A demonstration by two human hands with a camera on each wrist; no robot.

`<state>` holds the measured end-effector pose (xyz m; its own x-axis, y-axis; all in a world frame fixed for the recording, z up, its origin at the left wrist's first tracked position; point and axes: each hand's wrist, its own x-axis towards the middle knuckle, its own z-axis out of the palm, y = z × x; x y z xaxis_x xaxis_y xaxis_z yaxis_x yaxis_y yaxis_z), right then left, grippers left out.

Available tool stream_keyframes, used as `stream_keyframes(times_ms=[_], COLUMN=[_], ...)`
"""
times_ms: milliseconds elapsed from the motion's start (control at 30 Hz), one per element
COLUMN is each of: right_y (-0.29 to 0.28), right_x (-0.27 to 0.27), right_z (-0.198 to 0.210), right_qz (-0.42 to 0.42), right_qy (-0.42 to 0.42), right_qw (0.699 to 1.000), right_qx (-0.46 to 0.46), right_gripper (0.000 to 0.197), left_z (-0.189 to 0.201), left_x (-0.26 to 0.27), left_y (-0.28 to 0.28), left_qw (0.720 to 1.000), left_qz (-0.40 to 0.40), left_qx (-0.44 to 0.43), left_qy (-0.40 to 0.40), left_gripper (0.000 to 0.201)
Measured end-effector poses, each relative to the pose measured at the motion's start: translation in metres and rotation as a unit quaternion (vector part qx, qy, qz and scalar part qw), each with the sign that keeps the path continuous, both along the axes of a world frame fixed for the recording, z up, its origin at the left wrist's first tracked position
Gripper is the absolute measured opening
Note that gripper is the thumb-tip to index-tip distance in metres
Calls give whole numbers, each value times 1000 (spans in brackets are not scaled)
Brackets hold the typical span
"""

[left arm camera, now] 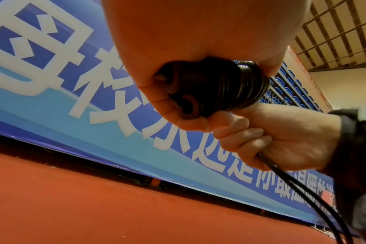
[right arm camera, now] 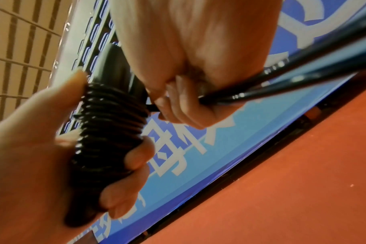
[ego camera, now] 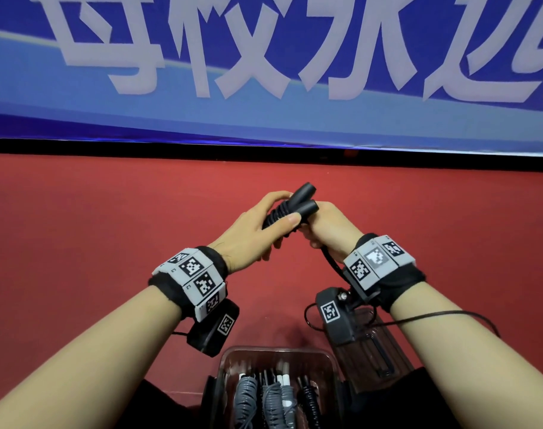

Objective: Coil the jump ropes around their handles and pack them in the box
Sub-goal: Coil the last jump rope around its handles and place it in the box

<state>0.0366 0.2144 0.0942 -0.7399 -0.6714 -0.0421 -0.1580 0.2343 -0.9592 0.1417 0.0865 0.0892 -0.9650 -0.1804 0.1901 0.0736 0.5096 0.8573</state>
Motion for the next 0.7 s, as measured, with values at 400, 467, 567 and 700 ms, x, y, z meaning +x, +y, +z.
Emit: stream_keyframes(times_ms=[400,467,567,700], right_y=[-4,-3,2,6], right_x=[10,14,21,23], right_z=[-6,-5,3,9], right_qz=[78,111,113,81], right_qy=[276,347,402,427], right_qw=[949,918,894,886], right_qx=[131,154,163,160], right_gripper=[35,33,30,25], left_z=[-3,-4,-10,-21], left_x=[-9,-9,-5,-5], left_y=[-16,-25,-33,-34], left_qw=[981,970,955,945], left_qz=[182,236,276,253], left_qx=[59,54,-33,-159], left_qy=[15,-24,-100,-134], left_gripper=[36,44,49,57])
